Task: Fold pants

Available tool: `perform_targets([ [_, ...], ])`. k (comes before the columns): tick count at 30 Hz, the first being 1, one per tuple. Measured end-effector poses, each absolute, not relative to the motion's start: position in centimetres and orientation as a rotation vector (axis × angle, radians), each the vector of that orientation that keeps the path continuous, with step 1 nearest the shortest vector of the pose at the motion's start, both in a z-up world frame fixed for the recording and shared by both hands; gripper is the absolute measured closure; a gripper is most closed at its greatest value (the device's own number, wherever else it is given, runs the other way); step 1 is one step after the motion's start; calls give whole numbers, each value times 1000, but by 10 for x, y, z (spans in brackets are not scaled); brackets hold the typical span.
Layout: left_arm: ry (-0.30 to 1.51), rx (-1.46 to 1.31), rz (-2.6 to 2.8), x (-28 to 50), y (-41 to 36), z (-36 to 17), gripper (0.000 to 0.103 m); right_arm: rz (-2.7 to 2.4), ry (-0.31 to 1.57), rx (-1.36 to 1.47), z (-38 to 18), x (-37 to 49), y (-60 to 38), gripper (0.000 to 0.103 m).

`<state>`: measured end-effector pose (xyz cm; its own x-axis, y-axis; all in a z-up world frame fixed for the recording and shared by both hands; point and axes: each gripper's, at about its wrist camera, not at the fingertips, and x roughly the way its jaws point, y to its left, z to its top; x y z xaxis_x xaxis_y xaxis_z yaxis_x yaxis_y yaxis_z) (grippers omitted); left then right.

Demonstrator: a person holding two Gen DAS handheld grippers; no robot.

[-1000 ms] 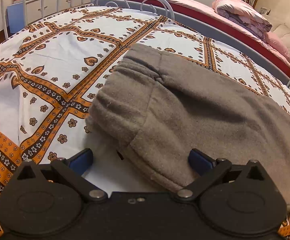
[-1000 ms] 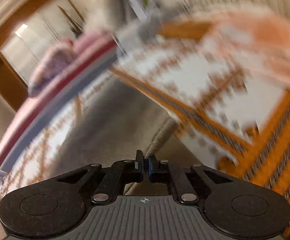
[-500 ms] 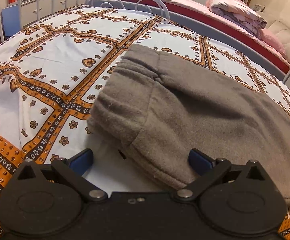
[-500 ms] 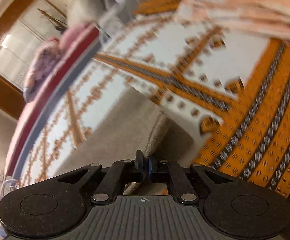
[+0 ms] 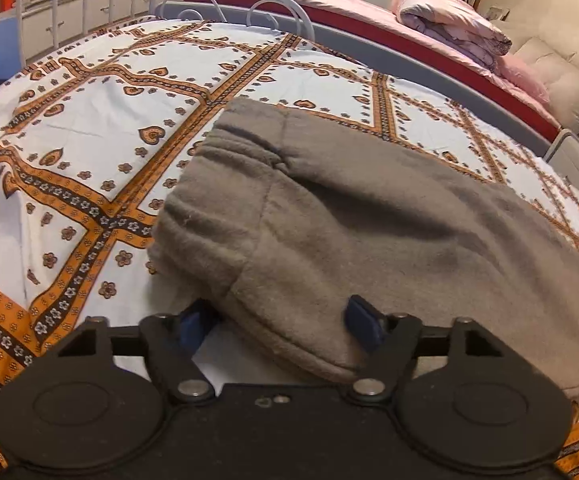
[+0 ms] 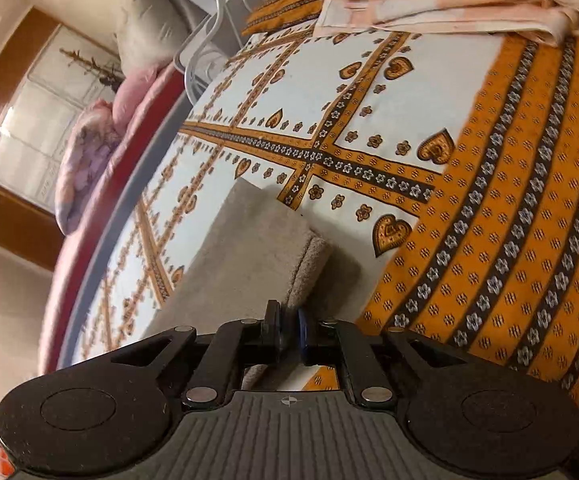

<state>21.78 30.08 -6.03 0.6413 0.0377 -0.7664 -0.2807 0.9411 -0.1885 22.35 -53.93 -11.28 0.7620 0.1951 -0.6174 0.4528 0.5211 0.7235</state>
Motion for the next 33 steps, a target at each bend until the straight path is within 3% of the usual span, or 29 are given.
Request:
perform_targets([
  [4,852,-339,181,217,306,-62,45,-237,692,1055,-112,207,-547,90],
  [7,852,-355,185,217,307,-63,46,-251,698,1086,-119,208,-551,67],
  [22,858,-350,200,220,305,-65,40,-216,642,1219,-137,211,-555,68],
  [23,858,-351,200,220,305,-65,40,-216,651,1202,-135,214,-555,82],
  [24,857,-350,198,220,306,-65,40,-217,665,1166,-132,220,-554,87],
  [31,842,-353,185,217,307,-67,40,62,372,735,-22,230,-538,89],
  [33,842,-348,182,217,306,-67,38,69,342,686,-21,226,-539,89],
])
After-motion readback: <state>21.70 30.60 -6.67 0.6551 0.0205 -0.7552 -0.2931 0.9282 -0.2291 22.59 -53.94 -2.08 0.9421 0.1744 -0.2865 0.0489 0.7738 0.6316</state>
